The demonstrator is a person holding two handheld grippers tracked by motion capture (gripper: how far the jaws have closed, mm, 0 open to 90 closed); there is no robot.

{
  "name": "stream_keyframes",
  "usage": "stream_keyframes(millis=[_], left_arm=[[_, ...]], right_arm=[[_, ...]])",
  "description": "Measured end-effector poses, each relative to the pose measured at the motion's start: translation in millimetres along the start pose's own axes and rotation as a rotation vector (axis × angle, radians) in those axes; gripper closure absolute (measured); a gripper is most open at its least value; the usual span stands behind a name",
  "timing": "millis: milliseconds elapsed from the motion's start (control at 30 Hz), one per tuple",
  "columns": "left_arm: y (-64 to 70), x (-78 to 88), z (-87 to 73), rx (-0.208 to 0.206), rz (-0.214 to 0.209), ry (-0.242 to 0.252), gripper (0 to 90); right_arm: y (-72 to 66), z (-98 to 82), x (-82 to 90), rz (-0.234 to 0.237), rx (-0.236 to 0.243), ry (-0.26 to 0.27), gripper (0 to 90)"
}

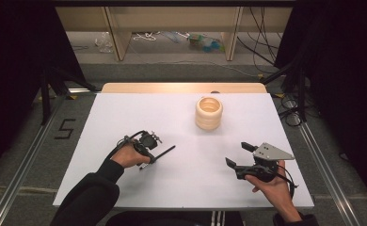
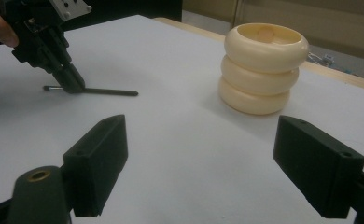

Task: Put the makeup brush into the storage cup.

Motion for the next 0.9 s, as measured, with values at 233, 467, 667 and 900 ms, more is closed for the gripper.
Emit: stream_keyframes(millis=[233, 467, 667, 900], left_arm=[[0.4, 0.6, 0.3, -0.055, 0.01, -0.019, 83.6], [0.0, 1.7, 1.0, -0.057, 0.002, 0.002, 83.7], [0.6, 8.6, 4.4, -0.073, 0.005, 0.031, 83.7], [6.7, 11.9, 10.4, -0.092, -0.016, 0.059, 83.7]], right_arm=[[-0.4, -0.3, -0.9, 0.005, 0.004, -0.005, 19.0], [-2.1, -1.2, 0.6, 0.004, 0.008, -0.025, 19.6], [-3.2, -0.5, -1.1, 0.011, 0.013, -0.01, 20.0], [-5.1, -0.9, -1.4, 0.02, 0.016, -0.017, 20.1]])
Point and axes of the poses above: each handheld gripper's, and its own axes: x roughly backward along the jaws, z roughly out of its top, y roughly to its right, the point moved 7 cm from there along -x, roughly forward along the jaws, and after that the axes turned 14 degrees about -x, right-handed, at the moved point
